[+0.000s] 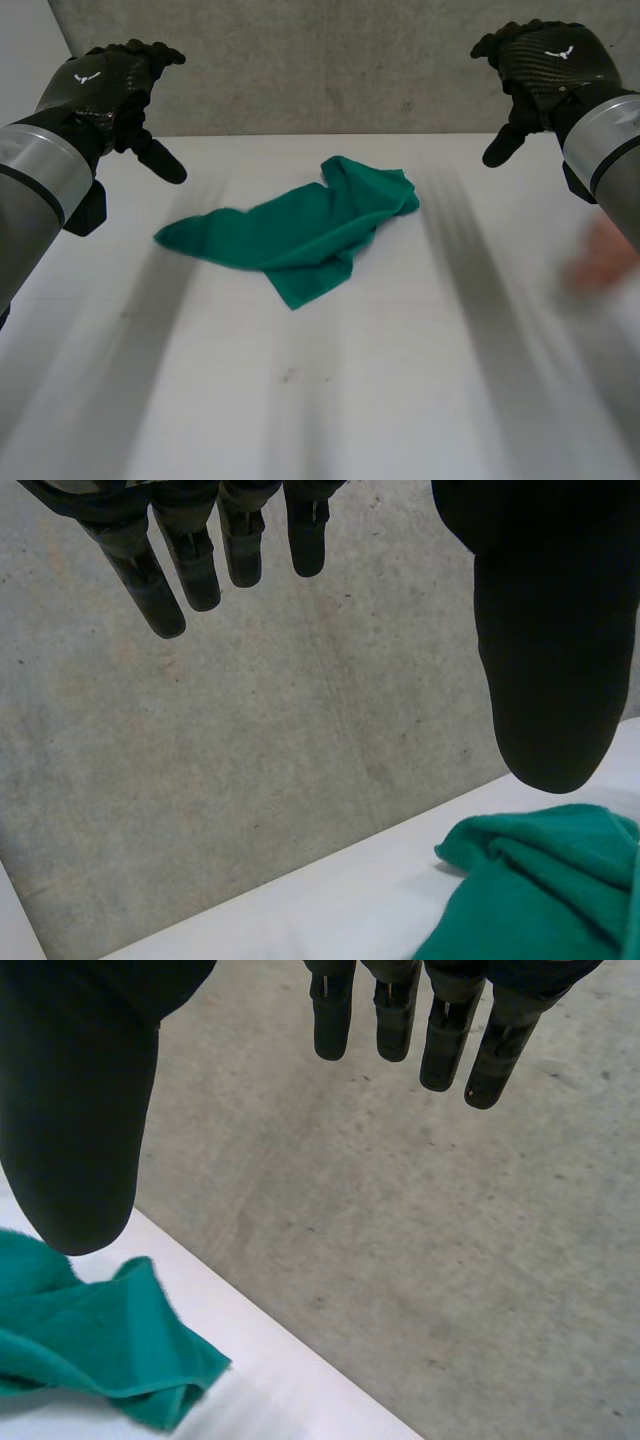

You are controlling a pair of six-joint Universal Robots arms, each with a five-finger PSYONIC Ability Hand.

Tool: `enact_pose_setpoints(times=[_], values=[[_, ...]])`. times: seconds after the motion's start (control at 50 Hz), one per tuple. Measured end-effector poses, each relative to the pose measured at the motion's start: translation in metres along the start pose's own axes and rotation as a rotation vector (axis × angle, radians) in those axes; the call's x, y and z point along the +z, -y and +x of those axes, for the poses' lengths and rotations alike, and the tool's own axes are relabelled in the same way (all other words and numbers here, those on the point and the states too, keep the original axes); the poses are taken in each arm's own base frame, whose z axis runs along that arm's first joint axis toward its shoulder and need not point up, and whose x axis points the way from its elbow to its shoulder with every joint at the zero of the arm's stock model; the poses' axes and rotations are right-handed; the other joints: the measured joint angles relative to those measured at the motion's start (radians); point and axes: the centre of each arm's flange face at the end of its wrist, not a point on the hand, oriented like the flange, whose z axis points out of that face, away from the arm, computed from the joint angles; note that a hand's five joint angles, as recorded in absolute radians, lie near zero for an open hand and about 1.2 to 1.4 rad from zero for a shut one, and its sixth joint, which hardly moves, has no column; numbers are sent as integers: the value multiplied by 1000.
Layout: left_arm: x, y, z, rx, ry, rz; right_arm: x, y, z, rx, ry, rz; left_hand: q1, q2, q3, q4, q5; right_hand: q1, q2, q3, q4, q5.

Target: Fold the towel.

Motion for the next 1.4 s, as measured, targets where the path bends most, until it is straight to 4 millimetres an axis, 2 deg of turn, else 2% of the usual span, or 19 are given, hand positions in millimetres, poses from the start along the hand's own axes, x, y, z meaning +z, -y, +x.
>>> enact_pose_setpoints(times=[0.22, 0.36, 0.48, 0.54, 0.62, 0.66, 0.68, 0.78, 0.82, 0.94, 0.96, 1.08, 1.14, 1.2, 1.26, 1.3, 1.36, 1.38, 1.4], values=[[1, -2, 0, 1, -1, -3, -1, -2, -12, -4, 125, 13, 0, 0, 0, 0, 0, 0, 0, 0, 0, 0], [10, -15, 0, 2, -1, -30, -1, -6, -16, -5, 151, -2, 0, 0, 0, 0, 0, 0, 0, 0, 0, 0], [23, -46, 1, 29, -9, -112, -1, -16, -18, -40, 161, -44, 0, 0, 0, 0, 0, 0, 0, 0, 0, 0], [30, -73, 8, 68, -32, -179, 0, -22, -20, -80, 167, -66, 0, 0, 0, 0, 0, 0, 0, 0, 0, 0], [42, -114, 29, 123, -96, -246, 0, -29, -30, -149, 191, -85, 1, 0, 0, 0, 0, 0, 0, 0, 0, 0], [44, -120, 32, 128, -106, -251, 0, -30, -32, -156, 195, -88, 2, 0, 0, 0, 0, 0, 0, 0, 0, 0], [51, -138, 42, 141, -131, -260, 1, -36, -37, -169, 206, -100, 3, 1, 0, 1, 0, 0, 0, 0, 0, 0], [68, -173, 59, 153, -165, -259, 12, -57, -50, -154, 235, -144, 3, 2, 1, 2, 1, 0, 0, 0, 0, 0], [72, -181, 62, 154, -170, -259, 15, -64, -53, -142, 244, -158, 3, 2, 1, 2, 1, 0, 0, 0, 0, 0], [88, -214, 68, 153, -177, -275, 53, -119, -75, -42, 274, -237, 138, 120, 108, 123, 107, 0, 0, 0, 0, 0], [88, -214, 68, 153, -177, -275, 53, -119, -75, -42, 274, -237, 138, 120, 108, 123, 107, 0, 0, 0, 0, 0], [97, -239, 69, 153, -179, -293, 85, -161, -82, 9, 237, -267, 277, 258, 241, 252, 237, 0, 0, 0, 0, 0], [103, -243, 70, 152, -177, -276, 94, -170, -82, 10, 212, -265, 428, 389, 378, 390, 356, 0, 0, 0, 0, 0], [109, -245, 70, 151, -173, -247, 98, -173, -81, 8, 192, -262, 851, 833, 801, 820, 368, 0, 0, 0, 0, 0], [112, -243, 70, 150, -167, -225, 99, -173, -80, 8, 184, -263, 967, 952, 932, 955, 368, 0, 0, 0, 0, 0], [116, -231, 70, 148, -158, -190, 99, -172, -79, 10, 180, -266, 973, 984, 966, 985, 489, 0, 0, 0, 0, 0], [115, -206, 70, 143, -150, -136, 97, -169, -77, 14, 178, -271, 973, 987, 970, 987, 848, 0, 0, 0, 0, 0], [115, -206, 70, 143, -150, -136, 97, -169, -77, 14, 178, -271, 973, 987, 970, 987, 848, 0, 0, 0, 0, 0], [113, -190, 70, 141, -147, -104, 95, -165, -75, 16, 177, -267, 973, 989, 971, 987, 872, 0, 0, 0, 0, 0]])
